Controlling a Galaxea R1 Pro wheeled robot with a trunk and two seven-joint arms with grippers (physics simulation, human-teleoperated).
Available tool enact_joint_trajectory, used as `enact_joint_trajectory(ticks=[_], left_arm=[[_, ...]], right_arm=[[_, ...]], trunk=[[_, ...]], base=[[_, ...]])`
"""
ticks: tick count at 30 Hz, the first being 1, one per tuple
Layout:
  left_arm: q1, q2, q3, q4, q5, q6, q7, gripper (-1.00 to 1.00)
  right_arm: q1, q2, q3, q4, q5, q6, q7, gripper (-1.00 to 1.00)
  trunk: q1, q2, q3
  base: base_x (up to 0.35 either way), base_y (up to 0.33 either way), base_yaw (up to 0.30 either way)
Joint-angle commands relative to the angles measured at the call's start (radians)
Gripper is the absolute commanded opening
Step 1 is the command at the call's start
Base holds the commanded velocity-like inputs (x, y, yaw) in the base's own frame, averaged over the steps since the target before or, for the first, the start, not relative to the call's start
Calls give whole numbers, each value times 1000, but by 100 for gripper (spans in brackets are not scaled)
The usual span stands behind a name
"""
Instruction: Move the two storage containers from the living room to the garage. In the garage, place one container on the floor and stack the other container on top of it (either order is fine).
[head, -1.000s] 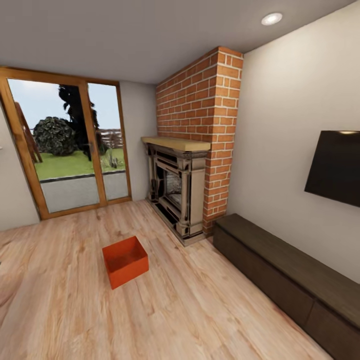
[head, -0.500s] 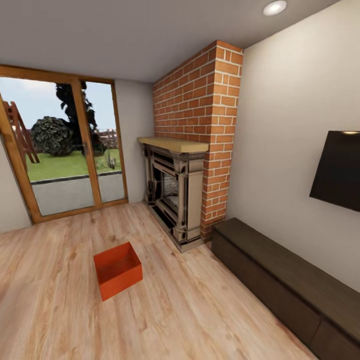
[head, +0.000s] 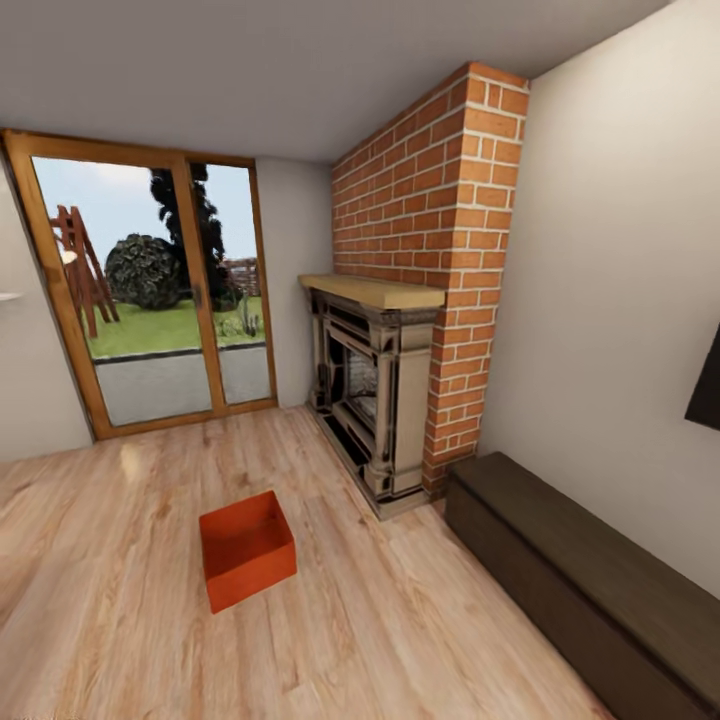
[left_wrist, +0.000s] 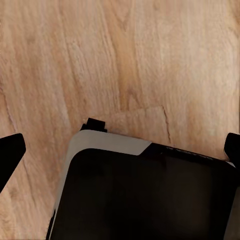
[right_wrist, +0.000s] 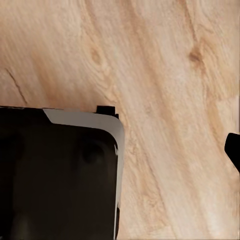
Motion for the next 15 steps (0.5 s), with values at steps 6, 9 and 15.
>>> enact_joint_trajectory(ticks=[6,9,15], left_arm=[[-1,1,-4,1,8,-2,-3,100],[-1,1,-4,1,8,-2,-3,100],[-1,4,-4,1,9,-3,-3,100]], right_arm=[[-1,-1,8,3,-3,-6,3,100],[-1,-1,8,3,-3,-6,3,100],[-1,-1,8,3,-3,-7,3,100]], trunk=[[1,-1,-2],[1,-1,-2],[1,-1,-2]], base=[[305,-99,270],[302,-80,271],[250,-73,270]])
